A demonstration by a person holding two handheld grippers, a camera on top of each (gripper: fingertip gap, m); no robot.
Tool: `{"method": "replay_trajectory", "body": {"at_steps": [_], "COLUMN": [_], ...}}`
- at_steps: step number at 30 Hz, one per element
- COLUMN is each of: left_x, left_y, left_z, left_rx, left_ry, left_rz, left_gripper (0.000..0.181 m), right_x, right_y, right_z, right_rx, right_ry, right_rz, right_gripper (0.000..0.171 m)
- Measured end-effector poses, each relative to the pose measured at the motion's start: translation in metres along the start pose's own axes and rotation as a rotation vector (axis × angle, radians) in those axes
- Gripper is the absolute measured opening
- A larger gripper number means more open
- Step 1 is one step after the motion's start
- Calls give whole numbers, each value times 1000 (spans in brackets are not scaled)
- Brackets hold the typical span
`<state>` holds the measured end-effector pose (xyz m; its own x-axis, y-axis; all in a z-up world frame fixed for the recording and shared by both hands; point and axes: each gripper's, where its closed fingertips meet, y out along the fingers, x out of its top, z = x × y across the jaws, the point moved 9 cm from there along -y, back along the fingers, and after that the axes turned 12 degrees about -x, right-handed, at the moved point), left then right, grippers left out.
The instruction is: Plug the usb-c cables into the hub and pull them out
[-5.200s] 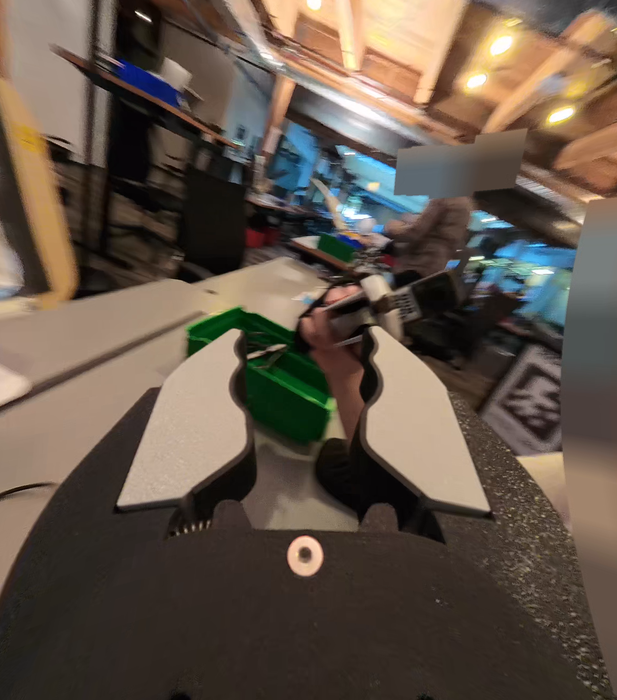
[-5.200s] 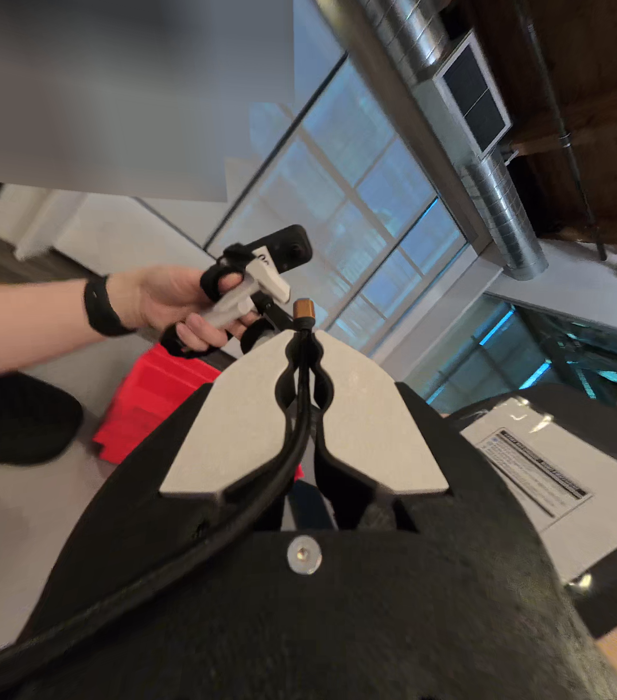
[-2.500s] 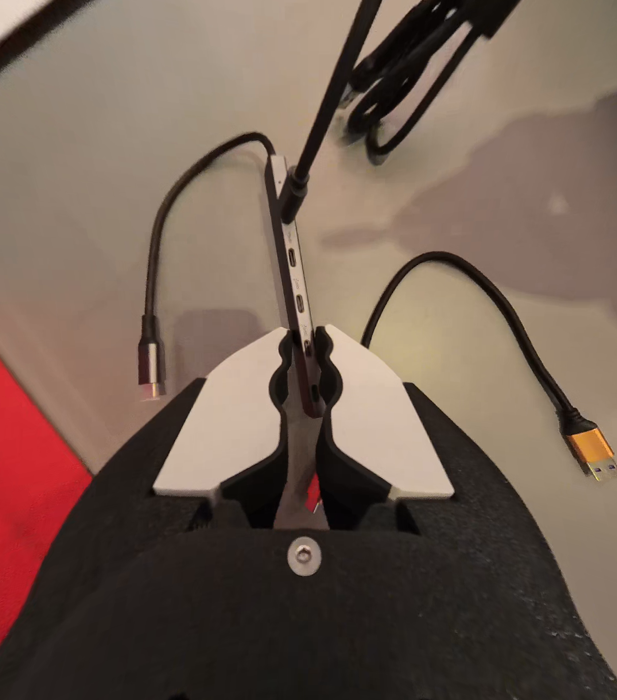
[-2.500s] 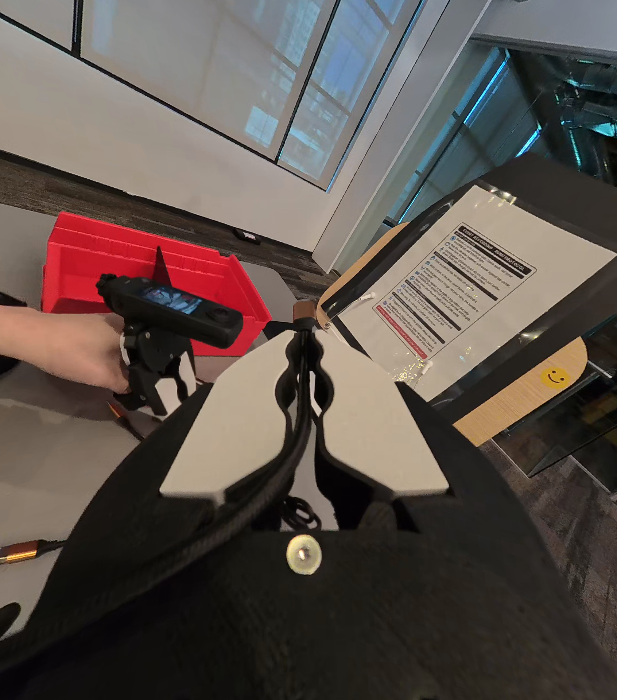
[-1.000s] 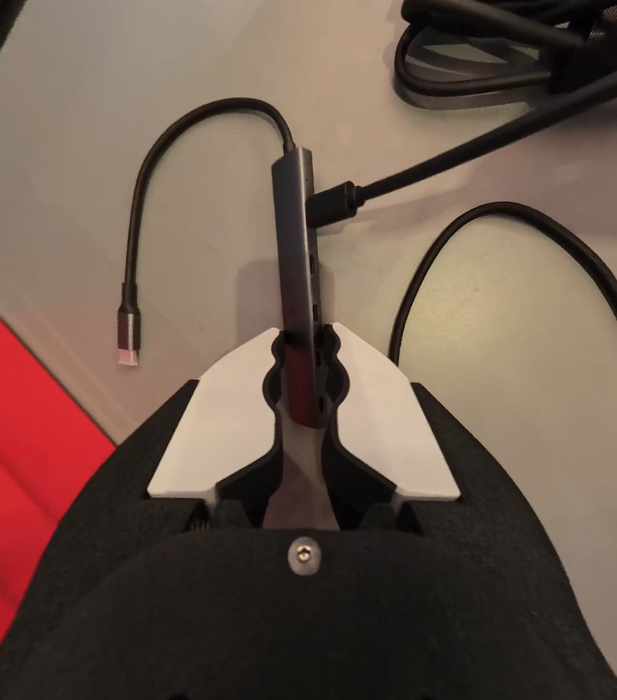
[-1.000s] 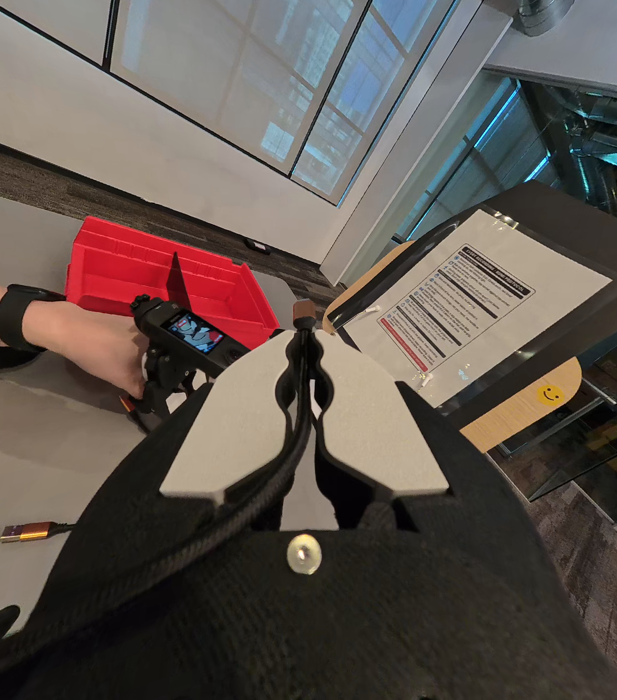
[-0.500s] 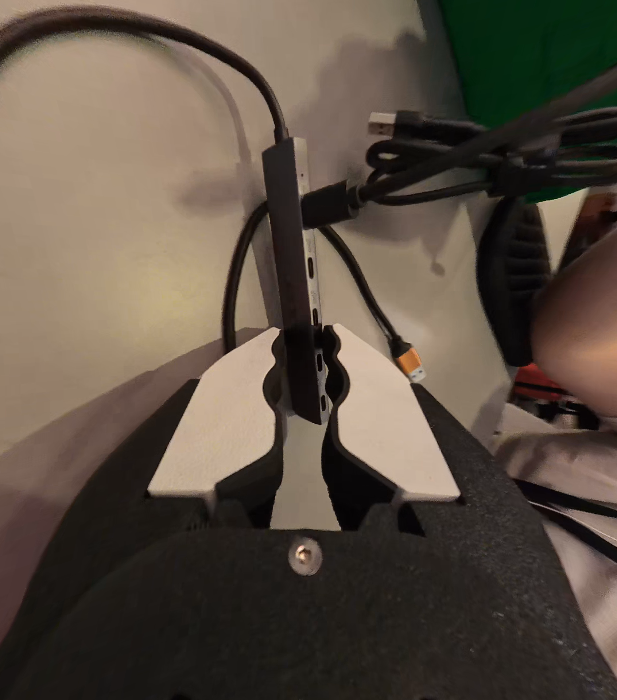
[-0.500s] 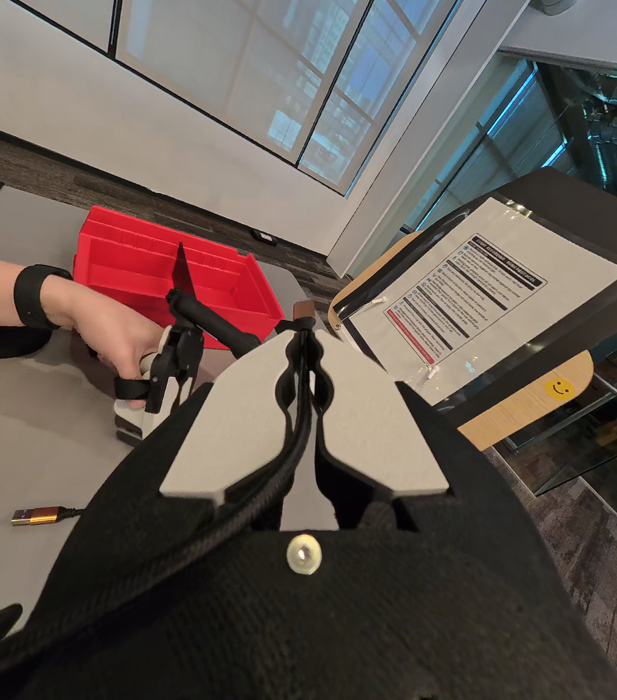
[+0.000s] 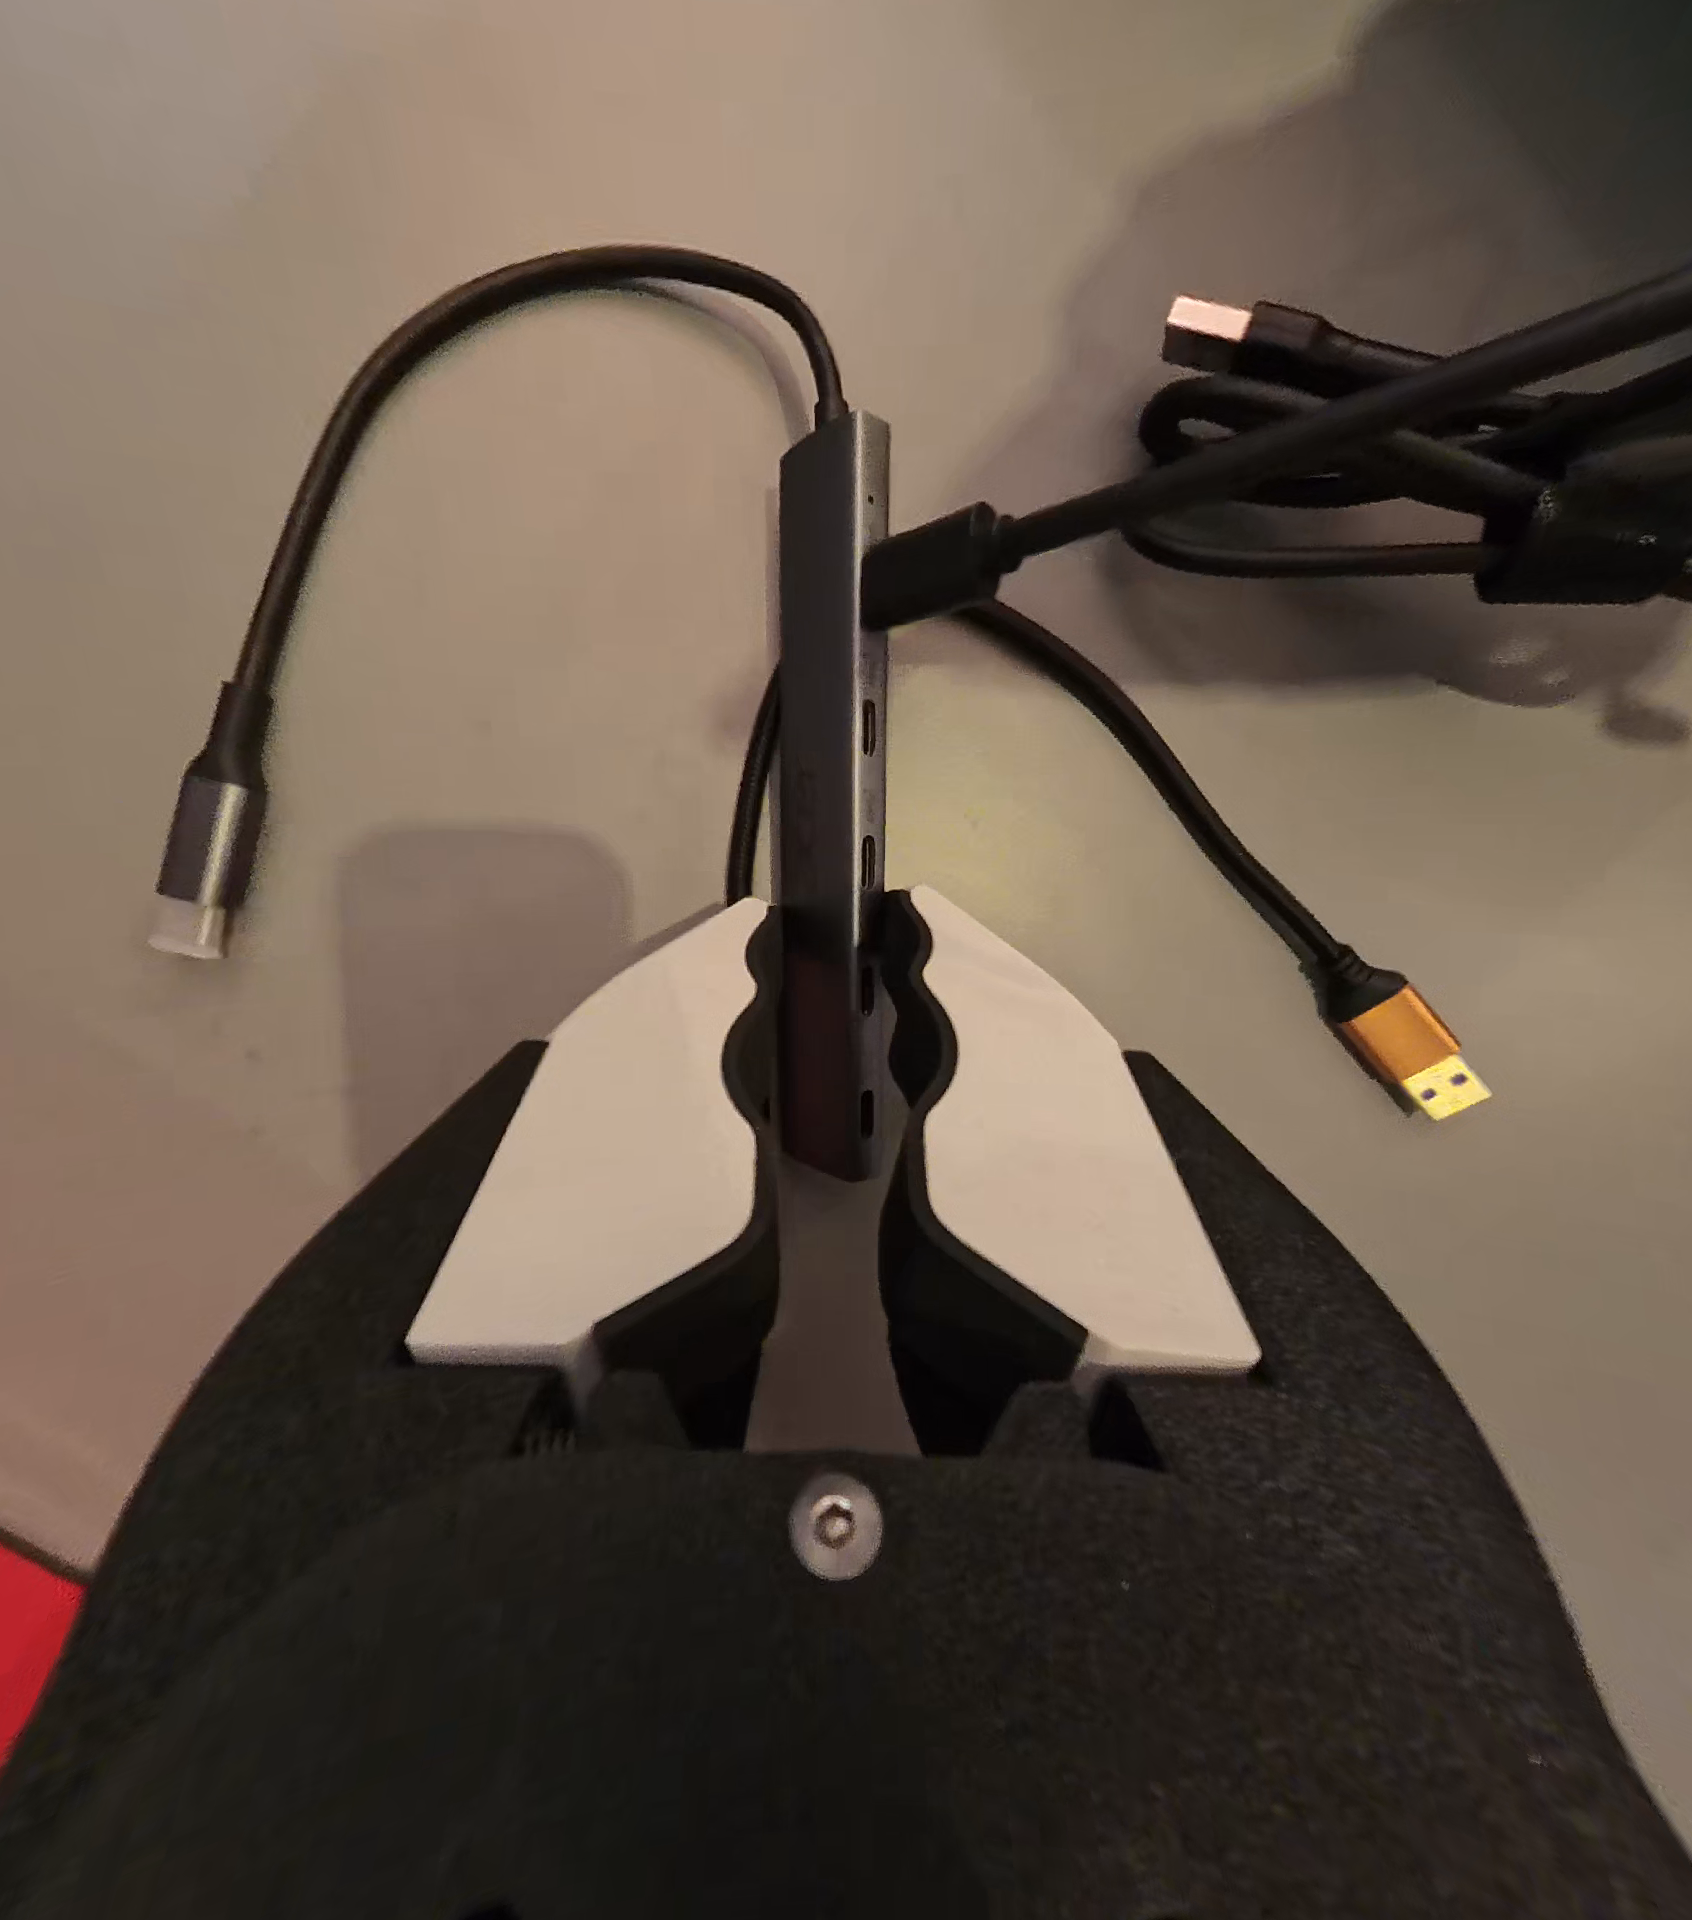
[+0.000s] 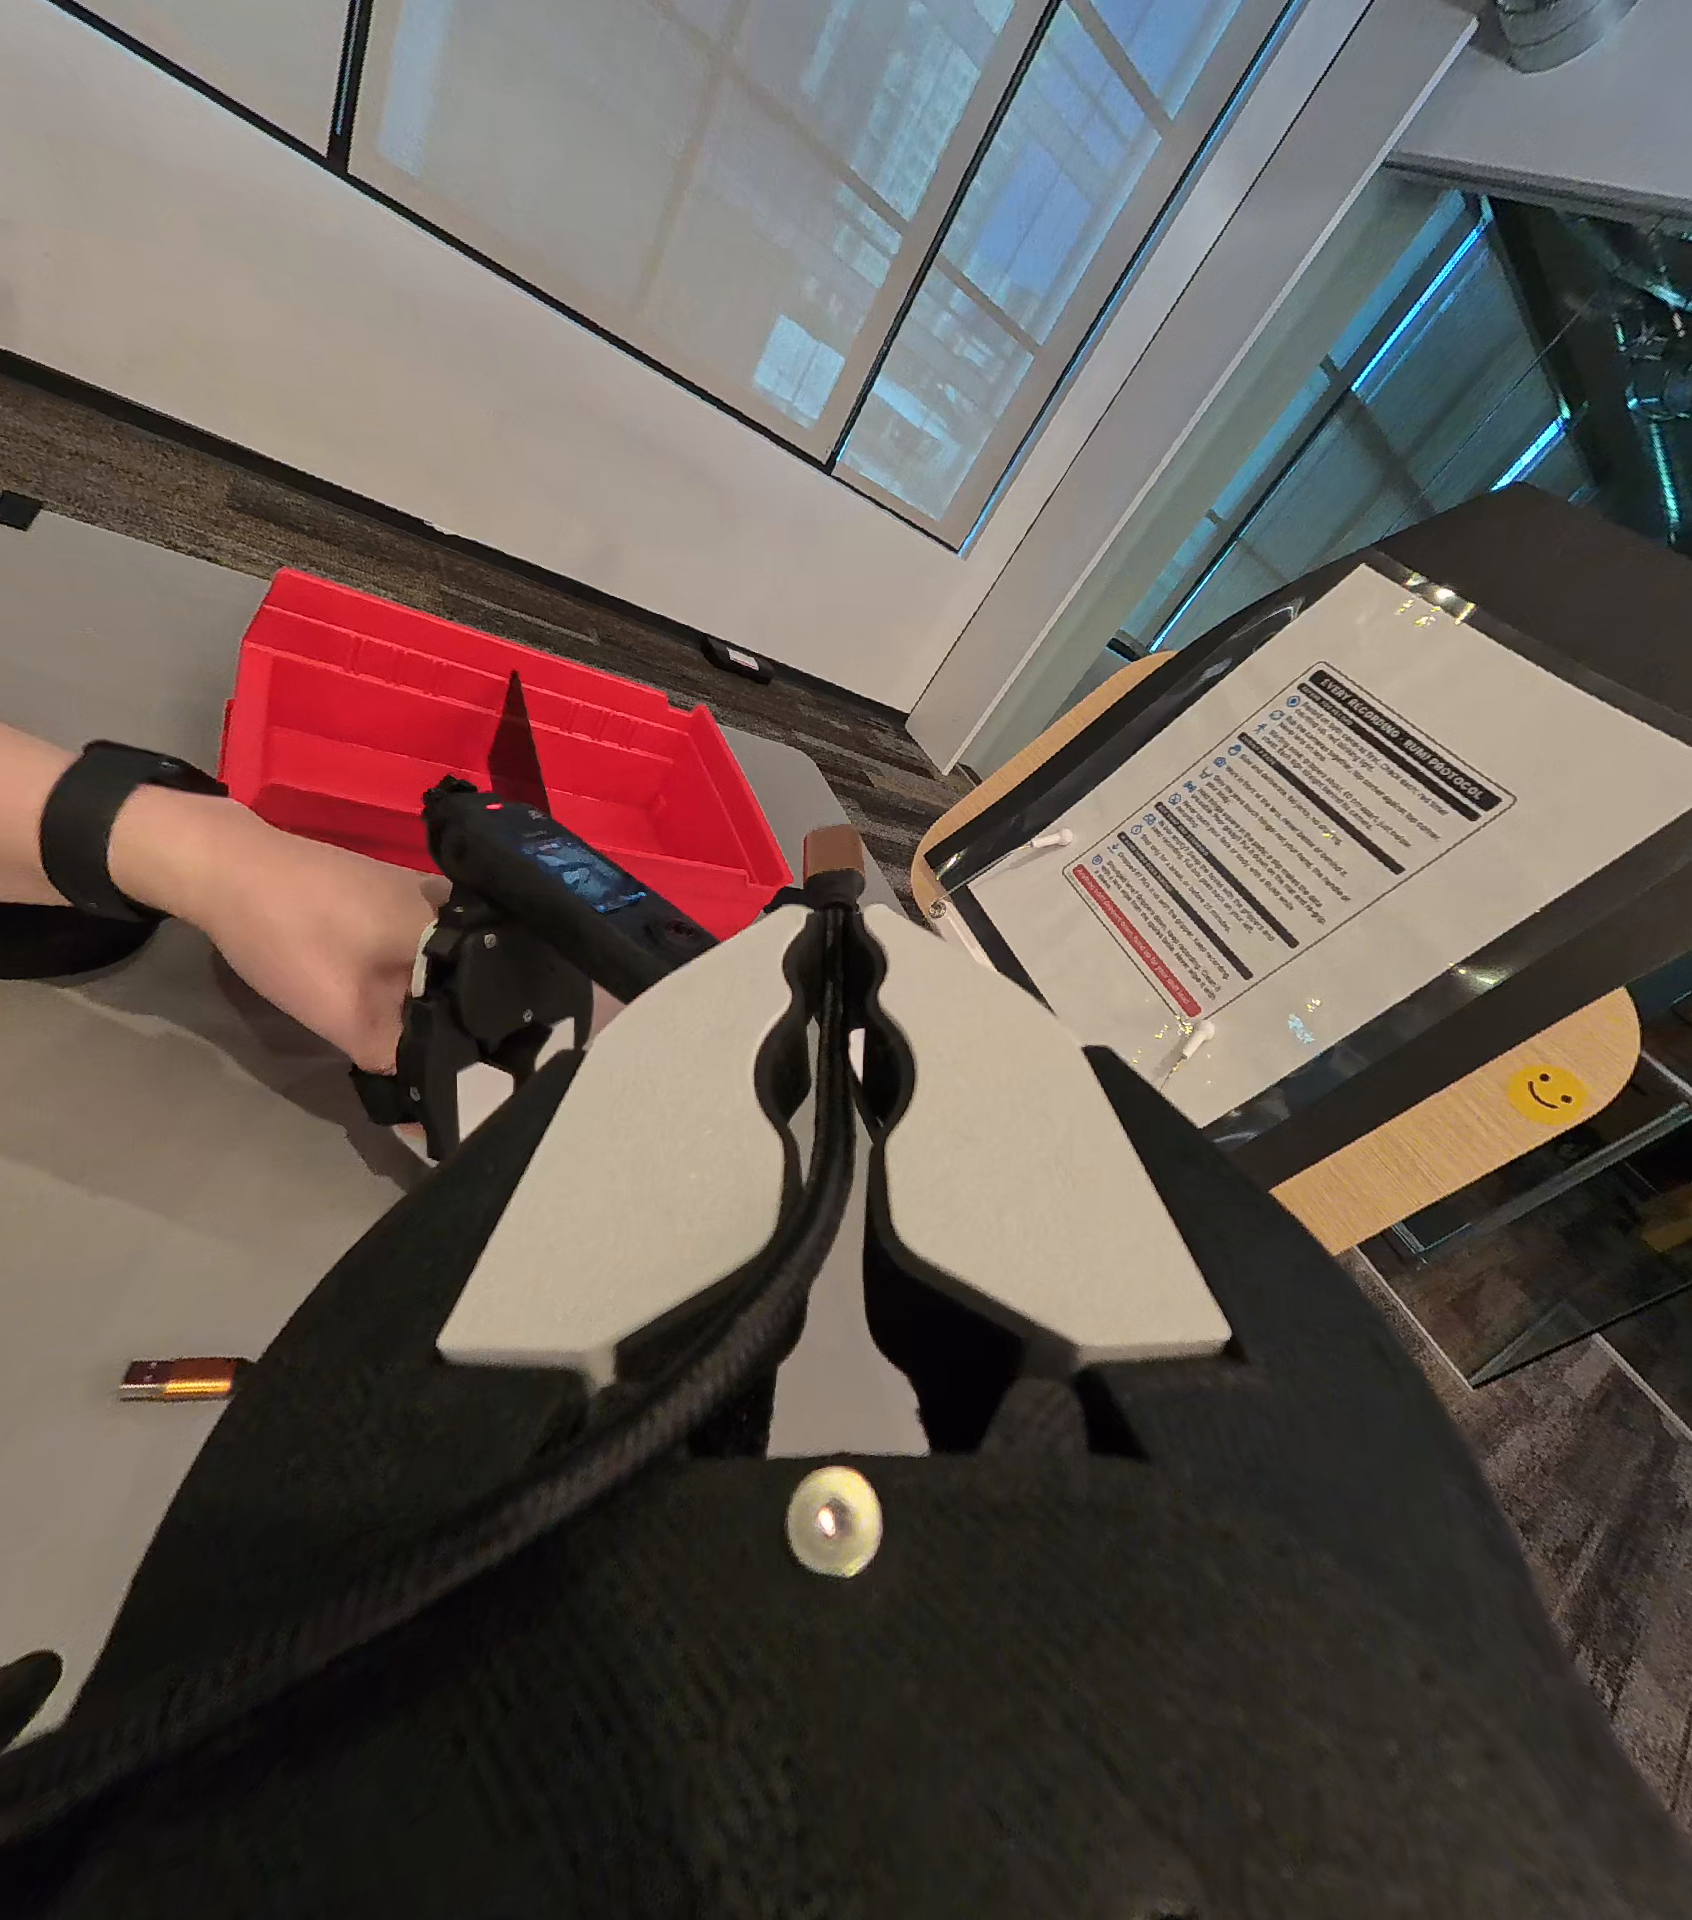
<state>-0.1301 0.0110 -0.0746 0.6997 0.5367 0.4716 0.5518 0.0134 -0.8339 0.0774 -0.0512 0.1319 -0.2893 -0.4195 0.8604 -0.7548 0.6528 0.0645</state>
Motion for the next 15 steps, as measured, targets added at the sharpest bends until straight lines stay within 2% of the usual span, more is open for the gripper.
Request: {"method": "replay_trajectory", "body": {"at_steps": [5, 8, 11, 15], "left_x": [1, 4, 12, 21], "left_y": [1, -8, -26, -37], "left_z": [-3, -6, -13, -18], "left_rx": [50, 92, 204, 367], "left_ry": [75, 119, 207, 336], "left_rz": [-2, -70, -145, -141], "left_gripper": [17, 16, 11, 10], "right_x": [-1, -1, -2, -4], "right_y": [1, 0, -1, -1], "right_z": [0, 0, -2, -4], "right_rx": [3, 1, -13, -30], "right_ry": [-5, -9, -8, 7], "right_rz": [8, 10, 16, 23], "right_gripper": [5, 5, 5, 5]}}
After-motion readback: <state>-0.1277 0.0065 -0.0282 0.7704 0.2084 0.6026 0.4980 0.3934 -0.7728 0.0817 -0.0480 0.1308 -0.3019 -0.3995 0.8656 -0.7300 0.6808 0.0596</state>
